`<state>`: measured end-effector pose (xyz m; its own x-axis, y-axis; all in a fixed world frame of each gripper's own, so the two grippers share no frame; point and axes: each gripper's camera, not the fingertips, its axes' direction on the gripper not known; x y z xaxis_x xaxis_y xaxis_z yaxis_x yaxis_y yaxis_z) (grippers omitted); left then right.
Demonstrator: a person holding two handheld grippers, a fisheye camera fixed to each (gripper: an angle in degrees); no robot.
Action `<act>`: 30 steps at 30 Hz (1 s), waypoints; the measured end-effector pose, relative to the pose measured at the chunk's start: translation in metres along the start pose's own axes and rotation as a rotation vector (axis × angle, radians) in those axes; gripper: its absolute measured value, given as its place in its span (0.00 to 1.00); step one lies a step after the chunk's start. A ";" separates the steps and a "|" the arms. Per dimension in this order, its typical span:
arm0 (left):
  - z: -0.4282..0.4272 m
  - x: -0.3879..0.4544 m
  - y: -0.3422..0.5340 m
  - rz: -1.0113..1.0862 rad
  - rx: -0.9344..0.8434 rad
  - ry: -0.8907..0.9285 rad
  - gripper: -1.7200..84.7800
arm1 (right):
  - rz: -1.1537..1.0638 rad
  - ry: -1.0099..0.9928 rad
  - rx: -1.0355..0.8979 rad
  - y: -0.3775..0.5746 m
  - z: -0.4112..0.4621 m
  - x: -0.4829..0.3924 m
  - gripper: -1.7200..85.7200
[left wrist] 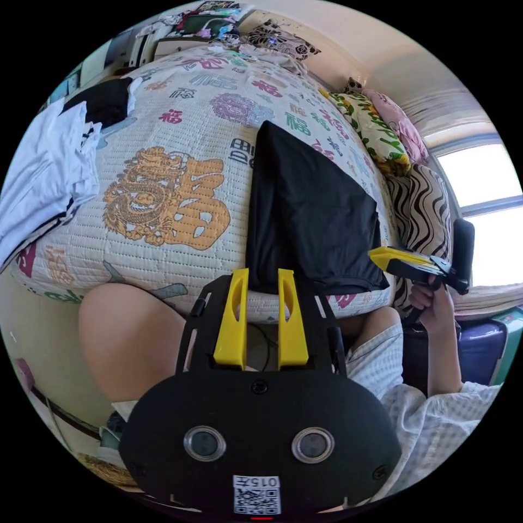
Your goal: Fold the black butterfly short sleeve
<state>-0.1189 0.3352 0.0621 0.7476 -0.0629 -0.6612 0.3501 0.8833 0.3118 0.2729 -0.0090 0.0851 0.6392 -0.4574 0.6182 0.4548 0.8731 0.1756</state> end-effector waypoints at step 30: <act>-0.047 -0.120 0.035 -0.107 0.031 0.282 0.02 | -0.038 0.543 -0.487 -0.446 0.164 -0.034 0.03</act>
<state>-0.2224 0.3956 0.1201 0.5206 -0.0193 -0.8536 0.4386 0.8638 0.2479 -0.0533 -0.3552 0.1111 0.7775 -0.6155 0.1289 0.6262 0.7387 -0.2496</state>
